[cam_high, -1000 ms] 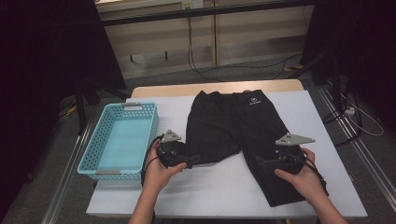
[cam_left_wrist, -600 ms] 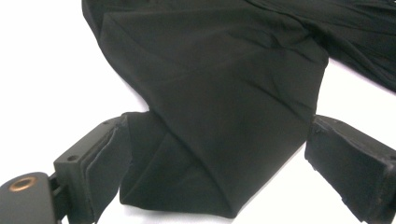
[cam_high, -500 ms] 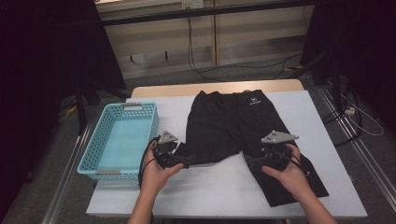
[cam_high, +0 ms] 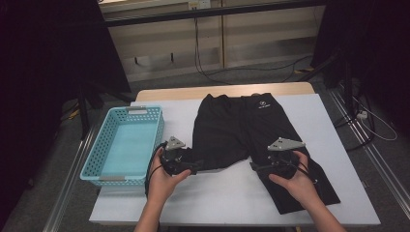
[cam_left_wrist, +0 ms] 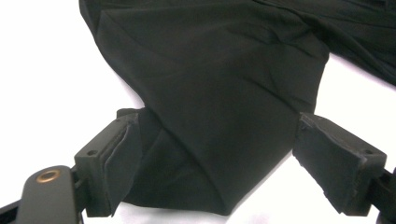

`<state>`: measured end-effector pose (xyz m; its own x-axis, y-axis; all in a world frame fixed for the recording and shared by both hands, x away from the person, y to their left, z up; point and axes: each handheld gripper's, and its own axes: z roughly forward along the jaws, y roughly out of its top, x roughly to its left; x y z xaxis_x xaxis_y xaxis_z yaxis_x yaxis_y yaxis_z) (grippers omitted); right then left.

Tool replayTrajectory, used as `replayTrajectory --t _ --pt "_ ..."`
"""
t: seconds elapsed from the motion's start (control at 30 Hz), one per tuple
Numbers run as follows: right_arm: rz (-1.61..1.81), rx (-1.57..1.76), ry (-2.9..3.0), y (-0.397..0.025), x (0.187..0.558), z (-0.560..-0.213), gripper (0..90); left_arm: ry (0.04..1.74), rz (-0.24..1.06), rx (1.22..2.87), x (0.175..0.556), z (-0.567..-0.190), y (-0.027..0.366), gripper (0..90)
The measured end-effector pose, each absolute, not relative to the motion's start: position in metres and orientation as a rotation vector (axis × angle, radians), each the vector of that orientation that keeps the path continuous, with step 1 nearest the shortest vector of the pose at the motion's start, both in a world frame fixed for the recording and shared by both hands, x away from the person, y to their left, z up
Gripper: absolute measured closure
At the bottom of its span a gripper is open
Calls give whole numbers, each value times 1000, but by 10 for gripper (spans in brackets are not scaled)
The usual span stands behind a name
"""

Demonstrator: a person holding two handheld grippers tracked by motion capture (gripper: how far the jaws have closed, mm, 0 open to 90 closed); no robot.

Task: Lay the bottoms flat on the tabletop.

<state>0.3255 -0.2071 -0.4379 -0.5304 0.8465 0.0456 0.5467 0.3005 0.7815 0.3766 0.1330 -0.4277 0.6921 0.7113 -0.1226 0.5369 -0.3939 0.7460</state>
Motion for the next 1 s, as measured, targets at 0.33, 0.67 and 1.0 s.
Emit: replayTrajectory --t 0.33,0.67,1.0 --pt "1094 1235 2212 -206 323 -439 126 968 246 2109 381 -437 127 367" --pt "1092 1231 2226 -206 324 -442 130 1000 200 2172 379 -446 127 671" --pt "1101 1219 2228 -205 323 -441 135 984 166 2113 375 -429 124 877"
